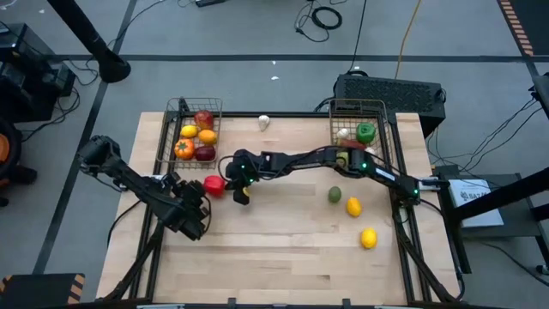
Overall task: Sort produce into baskets
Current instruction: Put the red bell pepper into the right wire basket
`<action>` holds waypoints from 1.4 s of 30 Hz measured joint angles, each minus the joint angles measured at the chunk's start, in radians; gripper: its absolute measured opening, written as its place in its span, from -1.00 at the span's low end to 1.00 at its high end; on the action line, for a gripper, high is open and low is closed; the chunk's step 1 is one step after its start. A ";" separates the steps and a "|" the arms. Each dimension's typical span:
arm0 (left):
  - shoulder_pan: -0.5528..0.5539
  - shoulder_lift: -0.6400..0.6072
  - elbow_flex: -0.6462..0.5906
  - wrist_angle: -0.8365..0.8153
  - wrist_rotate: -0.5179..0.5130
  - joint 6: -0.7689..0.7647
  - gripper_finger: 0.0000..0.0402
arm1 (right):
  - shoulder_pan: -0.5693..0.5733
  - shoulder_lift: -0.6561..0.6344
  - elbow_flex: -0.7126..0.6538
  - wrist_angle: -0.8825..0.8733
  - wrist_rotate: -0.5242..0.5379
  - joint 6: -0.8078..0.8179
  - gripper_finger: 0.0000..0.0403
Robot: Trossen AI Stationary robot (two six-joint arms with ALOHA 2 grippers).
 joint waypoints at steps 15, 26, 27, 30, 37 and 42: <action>-0.013 0.000 0.311 -0.183 -0.219 0.034 -0.20 | 0.016 -0.322 0.000 -0.625 0.070 -0.083 -0.99; -0.016 -0.001 0.371 -0.151 -0.333 0.209 -0.20 | 0.032 -0.656 0.000 -1.198 0.435 -0.023 -0.99; -0.014 -0.001 0.371 -0.150 -0.337 0.213 -0.20 | 0.026 -0.684 0.000 -1.233 0.485 -0.007 -0.99; -0.001 -0.001 0.372 -0.122 -0.338 0.259 -0.20 | -0.019 -0.762 0.000 -1.315 0.579 0.025 -0.99; 0.026 0.000 0.372 0.011 -0.335 0.396 -0.20 | -0.214 -0.854 0.000 -1.467 0.655 0.023 -0.97; 0.072 0.000 0.372 0.142 -0.328 0.562 -0.20 | -0.377 -0.855 -0.028 -1.483 0.657 -0.084 -0.97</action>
